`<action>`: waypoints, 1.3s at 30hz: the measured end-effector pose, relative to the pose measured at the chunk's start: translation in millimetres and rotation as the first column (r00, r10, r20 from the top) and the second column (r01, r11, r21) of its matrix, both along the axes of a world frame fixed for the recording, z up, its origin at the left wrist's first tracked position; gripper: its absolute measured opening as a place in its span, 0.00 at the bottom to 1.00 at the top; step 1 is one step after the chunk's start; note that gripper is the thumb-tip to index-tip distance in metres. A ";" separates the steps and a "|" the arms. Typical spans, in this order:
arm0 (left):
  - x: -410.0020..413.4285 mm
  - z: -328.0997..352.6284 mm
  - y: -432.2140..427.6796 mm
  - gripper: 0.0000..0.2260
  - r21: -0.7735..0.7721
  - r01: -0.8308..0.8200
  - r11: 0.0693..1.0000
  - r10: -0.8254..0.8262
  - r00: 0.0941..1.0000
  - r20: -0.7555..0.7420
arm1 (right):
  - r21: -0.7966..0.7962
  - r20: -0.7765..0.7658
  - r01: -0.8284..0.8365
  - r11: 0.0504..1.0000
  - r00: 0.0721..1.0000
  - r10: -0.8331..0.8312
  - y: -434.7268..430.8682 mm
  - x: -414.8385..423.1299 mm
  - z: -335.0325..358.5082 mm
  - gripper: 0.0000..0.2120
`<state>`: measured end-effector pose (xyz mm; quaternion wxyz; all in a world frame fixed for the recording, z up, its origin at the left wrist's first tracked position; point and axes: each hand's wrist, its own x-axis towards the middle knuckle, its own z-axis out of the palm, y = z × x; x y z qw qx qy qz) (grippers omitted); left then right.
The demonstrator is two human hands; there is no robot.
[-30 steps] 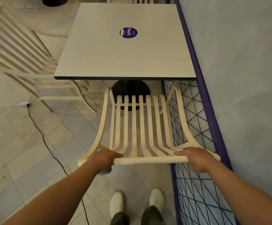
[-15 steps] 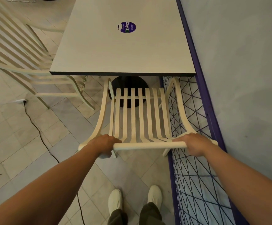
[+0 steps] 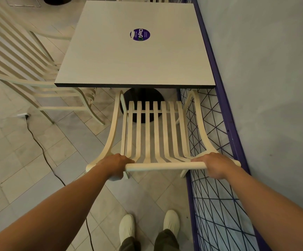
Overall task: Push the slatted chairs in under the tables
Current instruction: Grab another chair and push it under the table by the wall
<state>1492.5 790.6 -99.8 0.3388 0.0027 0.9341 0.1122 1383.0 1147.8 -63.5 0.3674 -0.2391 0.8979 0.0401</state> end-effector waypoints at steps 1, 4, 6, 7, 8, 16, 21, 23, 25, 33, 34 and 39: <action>-0.2 0.4 -0.3 0.30 0.001 0.002 1.000 -0.002 1.000 0.001 | 0.001 -0.001 -0.001 1.000 1.000 0.001 -0.5 0.1 1.0 0.34; -0.3 1.9 0.3 0.29 0.001 -0.006 1.000 0.006 1.000 -0.015 | 0.007 0.011 -0.007 1.000 1.000 0.006 -0.9 -0.6 2.1 0.35; 0.8 2.8 0.5 0.26 0.010 -0.006 1.000 0.006 0.999 -0.038 | 0.014 0.041 -0.002 1.000 0.999 0.001 -0.7 -2.0 3.2 0.35; 1.3 2.8 0.8 0.25 0.012 0.000 1.000 0.000 0.999 -0.046 | 0.014 0.055 0.006 1.000 0.998 -0.007 -0.6 -3.2 3.4 0.34; 2.6 3.3 0.2 0.24 0.015 0.003 1.000 -0.002 0.999 -0.052 | 0.011 0.067 0.016 1.000 0.998 -0.017 -1.5 -3.4 4.2 0.33; 15.0 30.5 -11.8 0.29 0.042 -0.084 0.996 0.086 0.996 -0.034 | -0.103 0.208 0.120 0.987 0.973 -0.096 -54.3 1.5 24.7 0.34; 33.5 57.0 -43.6 0.26 0.076 -0.209 0.975 0.213 0.976 -0.050 | -0.180 0.170 0.051 0.982 0.985 -0.020 -119.7 12.6 46.4 0.28; 46.0 64.1 -60.7 0.25 0.105 -0.262 0.960 0.270 0.960 -0.076 | -0.202 0.161 0.022 0.979 0.987 0.011 -148.3 20.0 52.4 0.26; 61.6 68.6 -77.9 0.25 0.117 -0.305 0.945 0.315 0.946 -0.079 | -0.198 0.154 -0.015 0.980 0.987 0.046 -177.2 34.1 57.4 0.25; 106.8 84.3 -134.7 0.29 0.156 -0.411 0.898 0.418 0.908 -0.014 | -0.197 0.113 -0.159 0.968 0.977 0.183 -283.6 81.8 70.2 0.23; 114.1 84.9 -144.1 0.29 0.166 -0.428 0.888 0.435 0.901 -0.003 | -0.202 0.115 -0.178 0.963 0.972 0.204 -298.4 86.4 71.2 0.24; 146.8 88.9 -196.0 0.29 0.196 -0.527 0.827 0.531 0.847 0.037 | -0.225 0.113 -0.280 0.933 0.944 0.310 -370.8 95.2 79.2 0.25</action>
